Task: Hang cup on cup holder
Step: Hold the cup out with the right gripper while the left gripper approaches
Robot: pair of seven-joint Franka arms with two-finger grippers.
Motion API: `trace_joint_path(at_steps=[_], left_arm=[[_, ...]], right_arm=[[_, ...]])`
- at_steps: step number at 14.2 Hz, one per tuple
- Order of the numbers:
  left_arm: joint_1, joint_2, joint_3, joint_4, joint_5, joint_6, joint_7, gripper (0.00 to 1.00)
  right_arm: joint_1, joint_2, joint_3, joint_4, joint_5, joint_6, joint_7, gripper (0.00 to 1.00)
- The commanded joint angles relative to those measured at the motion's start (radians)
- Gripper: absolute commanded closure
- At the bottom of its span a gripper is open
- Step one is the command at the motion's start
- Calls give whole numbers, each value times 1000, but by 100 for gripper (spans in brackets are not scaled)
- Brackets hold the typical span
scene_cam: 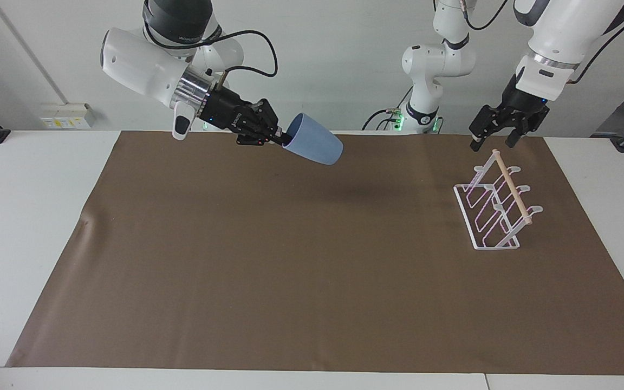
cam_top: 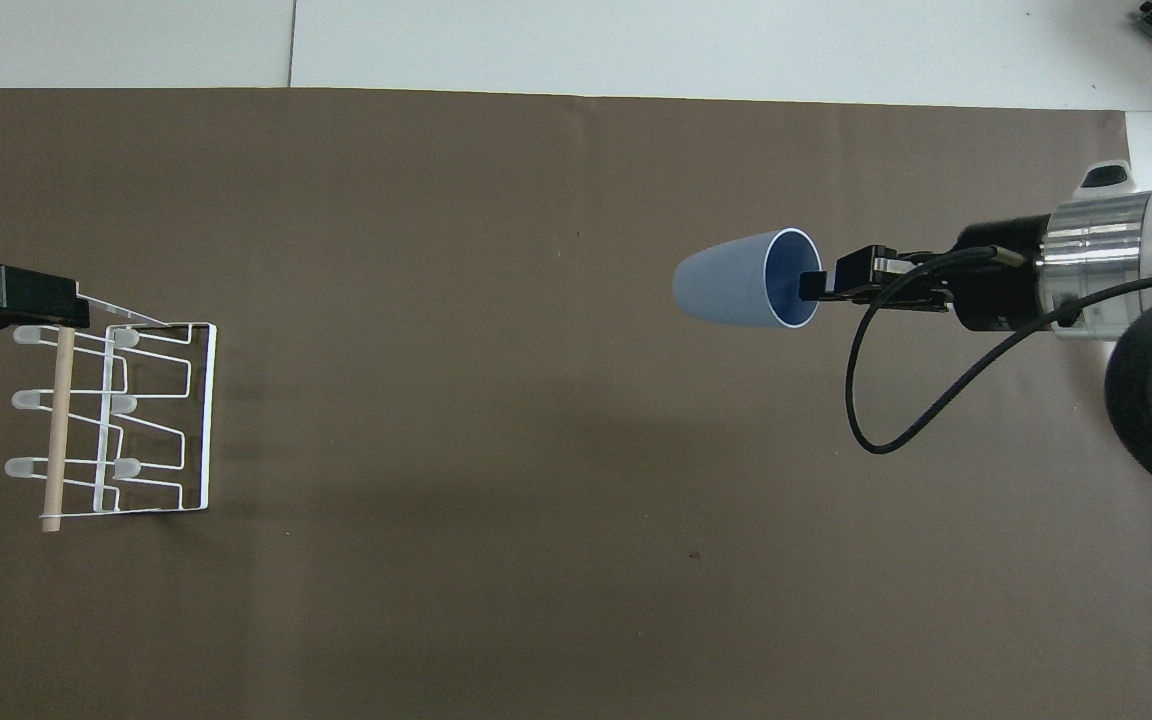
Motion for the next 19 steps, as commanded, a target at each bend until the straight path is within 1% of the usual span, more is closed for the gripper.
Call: trace_joint_path(at_steps=[1,3,4,5,6,8,9,10,11,12,14,16,17,19], left_arm=[[-50,-11,7,-17,-27,22,115,0],[-51,-9,6,-17,-78,36,166,0],[-65,-11,4,-20,-81,45,222,0],[-73,-11,6,-20,-81,50,348,0],[-73,-14,6,-24,-83,53,478,0],[-93,-20,4,-35,-83,50,615,0],[-93,-20,4,-36,-84,51,705,0],[-96,-15,3,-30,-101,56,854,0],[-102,-14,3,-29,-142,79,999,0],[-105,-14,-2,-26,-162,88,1086,0],[-122,-9,-17,-23,-199,91,1116,0],[-139,-3,-19,2,-257,125,1195,0],[-149,3,-32,8,-261,139,1226,0],[-156,6,-46,11,-264,142,1267,0]], right_arm=[[-8,-21,4,-12,128,5,19,100],[4,-23,9,-16,163,6,19,100],[6,-26,10,-19,180,8,19,100],[9,-35,13,-31,214,30,19,100],[36,-48,21,-59,261,67,10,100],[90,-59,22,-88,327,162,-1,100],[104,-59,22,-93,349,178,-1,100],[105,-59,22,-105,373,181,-10,100],[105,-59,22,-123,406,181,-48,100],[107,-59,22,-140,441,181,-83,100],[107,-53,22,-159,466,176,-116,100],[140,-38,22,-163,469,182,-120,100],[150,-30,22,-171,472,184,-139,100],[173,-18,22,-196,553,195,-211,100]])
